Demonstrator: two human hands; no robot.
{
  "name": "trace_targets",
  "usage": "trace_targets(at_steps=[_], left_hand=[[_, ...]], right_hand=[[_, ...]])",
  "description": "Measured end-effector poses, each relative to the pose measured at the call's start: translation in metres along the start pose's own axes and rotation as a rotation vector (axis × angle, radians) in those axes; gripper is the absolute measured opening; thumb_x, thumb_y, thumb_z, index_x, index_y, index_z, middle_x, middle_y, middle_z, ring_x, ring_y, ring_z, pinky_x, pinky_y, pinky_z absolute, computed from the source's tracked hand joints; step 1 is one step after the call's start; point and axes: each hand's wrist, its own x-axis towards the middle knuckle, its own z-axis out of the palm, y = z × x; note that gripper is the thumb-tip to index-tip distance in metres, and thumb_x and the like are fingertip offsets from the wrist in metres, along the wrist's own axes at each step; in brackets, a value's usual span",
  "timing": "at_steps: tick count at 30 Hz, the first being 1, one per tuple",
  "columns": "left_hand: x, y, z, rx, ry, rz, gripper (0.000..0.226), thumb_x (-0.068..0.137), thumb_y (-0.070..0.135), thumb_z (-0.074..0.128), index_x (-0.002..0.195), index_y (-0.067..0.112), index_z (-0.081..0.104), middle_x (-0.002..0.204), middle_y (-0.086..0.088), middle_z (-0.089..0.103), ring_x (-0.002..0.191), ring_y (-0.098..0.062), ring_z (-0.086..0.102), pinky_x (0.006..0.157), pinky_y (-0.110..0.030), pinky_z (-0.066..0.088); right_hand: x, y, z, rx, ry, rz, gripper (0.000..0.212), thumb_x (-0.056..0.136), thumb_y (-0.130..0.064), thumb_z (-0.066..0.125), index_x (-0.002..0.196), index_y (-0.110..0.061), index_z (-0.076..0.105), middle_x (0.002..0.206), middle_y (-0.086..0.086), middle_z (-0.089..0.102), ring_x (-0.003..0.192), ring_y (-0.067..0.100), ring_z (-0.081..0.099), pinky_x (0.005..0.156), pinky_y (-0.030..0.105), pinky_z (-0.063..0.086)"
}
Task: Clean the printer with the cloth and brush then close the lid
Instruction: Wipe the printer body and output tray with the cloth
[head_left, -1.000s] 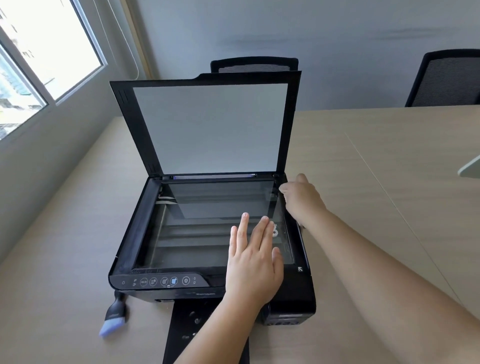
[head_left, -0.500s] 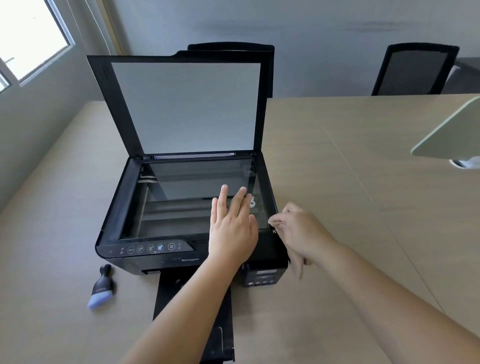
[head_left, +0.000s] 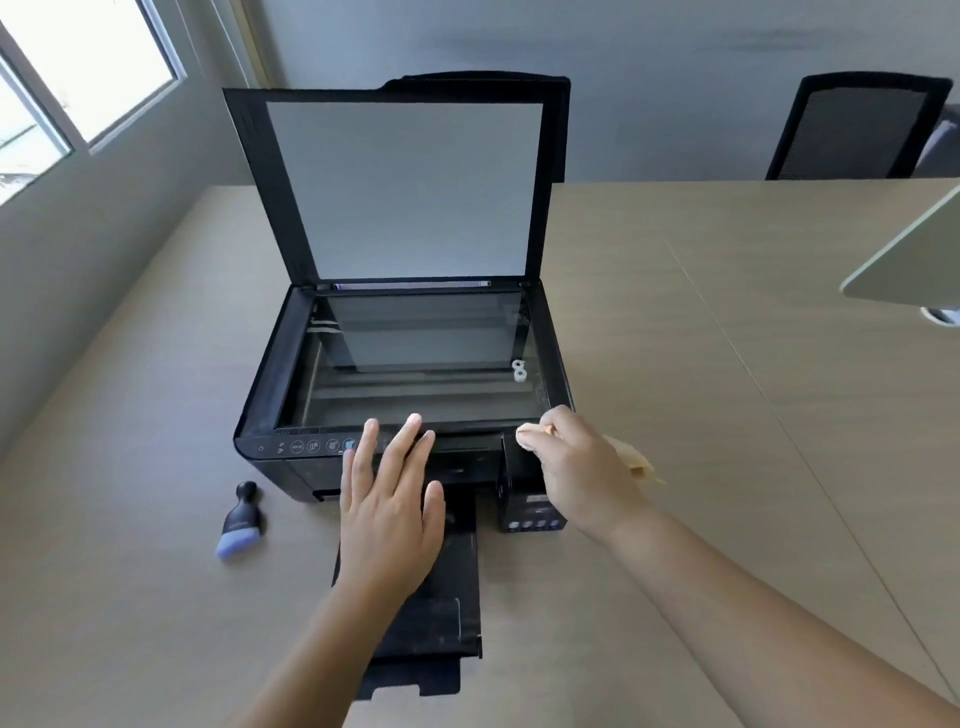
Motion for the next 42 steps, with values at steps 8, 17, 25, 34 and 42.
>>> trace_targets(at_steps=[8, 17, 25, 34, 42], left_hand=[[-0.071, -0.033, 0.004, -0.073, -0.120, -0.139, 0.049, 0.091, 0.033, 0.040, 0.136, 0.017, 0.053, 0.150, 0.005, 0.041, 0.146, -0.028, 0.019, 0.112, -0.055, 0.029], [-0.085, -0.058, 0.011, -0.111, -0.174, -0.272, 0.055, 0.090, 0.038, 0.035, 0.140, 0.018, 0.047, 0.152, 0.007, 0.038, 0.147, -0.025, 0.016, 0.116, -0.050, 0.025], [-0.092, -0.079, 0.010, -0.162, -0.249, -0.305, 0.065, 0.087, 0.047, 0.026, 0.146, 0.021, 0.039, 0.153, 0.007, 0.036, 0.146, -0.022, 0.019, 0.118, -0.041, 0.021], [-0.087, -0.092, 0.003, -0.721, -0.456, -0.563, 0.049, 0.098, 0.028, 0.046, 0.145, 0.028, 0.031, 0.140, 0.011, 0.039, 0.125, -0.012, 0.049, 0.103, -0.029, 0.039], [-0.085, -0.130, -0.004, -0.952, -0.547, -0.817, 0.045, 0.100, 0.022, 0.044, 0.143, 0.030, 0.033, 0.133, 0.006, 0.049, 0.104, -0.015, 0.064, 0.096, -0.040, 0.049]], right_hand=[[-0.055, 0.018, 0.015, -0.162, 0.089, -0.313, 0.038, 0.071, 0.005, 0.061, 0.096, -0.022, 0.068, 0.086, -0.001, 0.060, 0.061, 0.022, 0.051, 0.045, 0.029, 0.040], [-0.003, -0.033, 0.030, -0.032, 0.093, 0.036, 0.028, 0.083, 0.004, 0.043, 0.079, -0.023, 0.039, 0.091, -0.006, 0.035, 0.079, 0.022, 0.038, 0.057, 0.032, 0.041], [0.010, -0.042, 0.034, -0.052, -0.001, 0.153, 0.016, 0.087, -0.006, 0.042, 0.080, -0.020, 0.040, 0.088, -0.005, 0.035, 0.078, 0.024, 0.044, 0.063, 0.035, 0.049], [0.021, -0.077, 0.048, -0.034, -0.033, 0.043, 0.023, 0.091, -0.003, 0.047, 0.094, -0.018, 0.064, 0.097, -0.001, 0.050, 0.083, 0.024, 0.051, 0.063, 0.033, 0.047], [0.065, -0.139, 0.072, 0.105, -0.012, 0.249, 0.031, 0.092, -0.008, 0.047, 0.114, -0.019, 0.066, 0.115, 0.005, 0.052, 0.103, 0.023, 0.052, 0.075, 0.020, 0.032]])
